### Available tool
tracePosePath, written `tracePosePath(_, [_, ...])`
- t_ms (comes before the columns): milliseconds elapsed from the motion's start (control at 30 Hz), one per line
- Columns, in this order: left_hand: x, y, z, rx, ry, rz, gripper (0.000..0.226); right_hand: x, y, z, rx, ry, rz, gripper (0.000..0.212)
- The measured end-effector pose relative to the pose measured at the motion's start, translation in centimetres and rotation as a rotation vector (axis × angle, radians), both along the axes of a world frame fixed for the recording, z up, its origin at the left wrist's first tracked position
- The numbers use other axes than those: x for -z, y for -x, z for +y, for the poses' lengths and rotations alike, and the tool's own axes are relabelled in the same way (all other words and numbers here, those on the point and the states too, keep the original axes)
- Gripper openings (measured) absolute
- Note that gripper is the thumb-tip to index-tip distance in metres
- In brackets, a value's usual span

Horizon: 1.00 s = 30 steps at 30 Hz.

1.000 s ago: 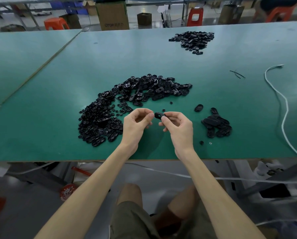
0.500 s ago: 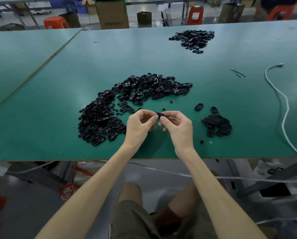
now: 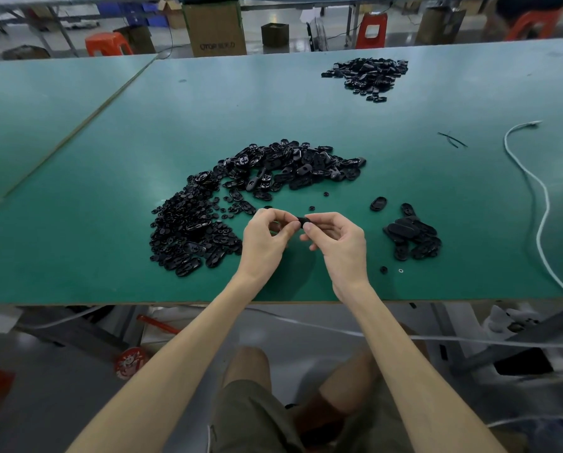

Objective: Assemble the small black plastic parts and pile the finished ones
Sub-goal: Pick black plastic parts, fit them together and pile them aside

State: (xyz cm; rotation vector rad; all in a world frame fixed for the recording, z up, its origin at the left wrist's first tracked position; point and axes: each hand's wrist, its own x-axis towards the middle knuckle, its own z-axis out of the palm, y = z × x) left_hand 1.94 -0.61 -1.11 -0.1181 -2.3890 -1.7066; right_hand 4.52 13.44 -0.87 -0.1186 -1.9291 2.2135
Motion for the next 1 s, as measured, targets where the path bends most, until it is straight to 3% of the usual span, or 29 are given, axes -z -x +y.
tracePosePath(400, [-0.52,-0.46,0.40,-0.014,0.092,0.011,0.004,0.11,-0.02,0.05,0.019,-0.007,0.003,0.010])
tracePosePath(800, [-0.26,-0.24,0.05,-0.014,-0.030,-0.051,0.005,-0.09,-0.06,0.13,-0.017,-0.023,-0.008,0.011])
tracePosePath(1000, [-0.15,-0.24,-0.10,-0.003,-0.126,-0.039,0.017,-0.13,-0.02,0.22,-0.021,0.013,-0.015,0.011])
